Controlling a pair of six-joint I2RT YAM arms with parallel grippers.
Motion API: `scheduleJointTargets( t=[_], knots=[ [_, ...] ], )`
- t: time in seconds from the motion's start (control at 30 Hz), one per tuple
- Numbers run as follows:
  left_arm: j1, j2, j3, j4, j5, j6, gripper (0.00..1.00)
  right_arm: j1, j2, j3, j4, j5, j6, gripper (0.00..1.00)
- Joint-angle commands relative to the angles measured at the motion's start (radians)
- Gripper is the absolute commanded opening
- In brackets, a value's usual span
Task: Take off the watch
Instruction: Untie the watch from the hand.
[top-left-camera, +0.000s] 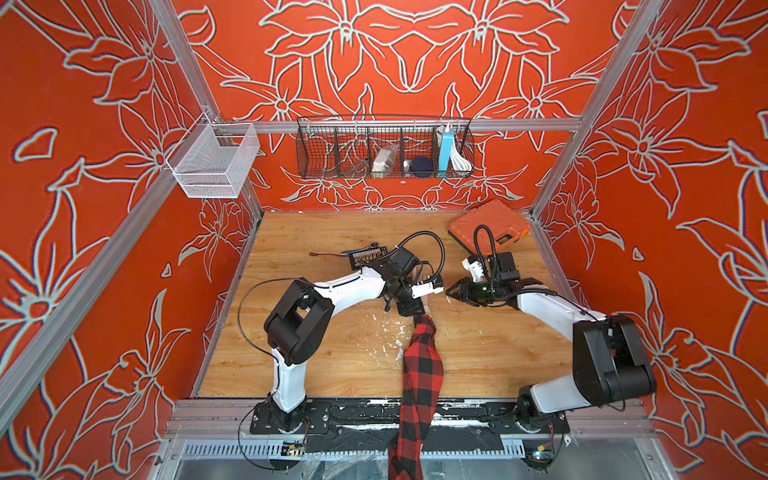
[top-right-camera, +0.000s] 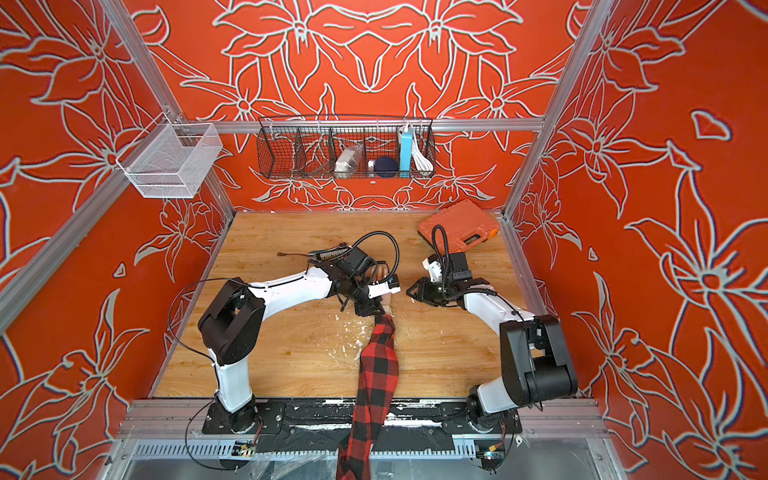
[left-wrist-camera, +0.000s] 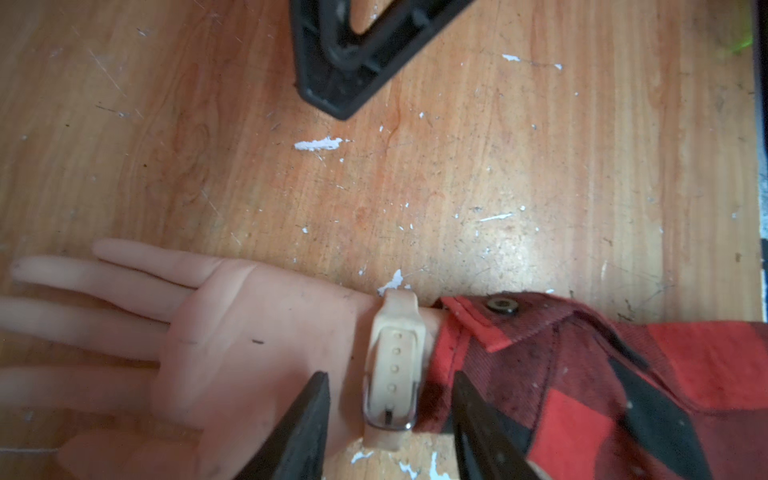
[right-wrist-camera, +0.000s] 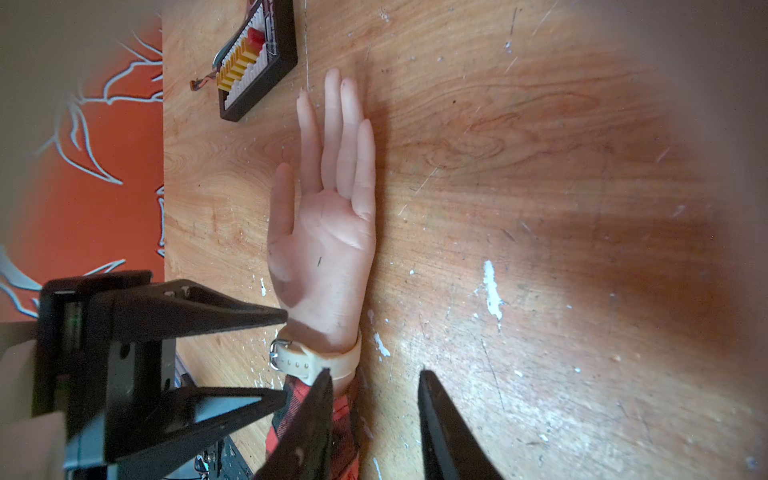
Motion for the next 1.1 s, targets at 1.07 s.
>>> scheduleJointTargets(
  t=[1.07],
  knots=[
    [0.014, -0.152, -0.274, 0.206, 0.07, 0.136, 0.37, 0.074, -0.114, -0.049, 0.019, 0.111, -0.161, 0.34]
  ],
)
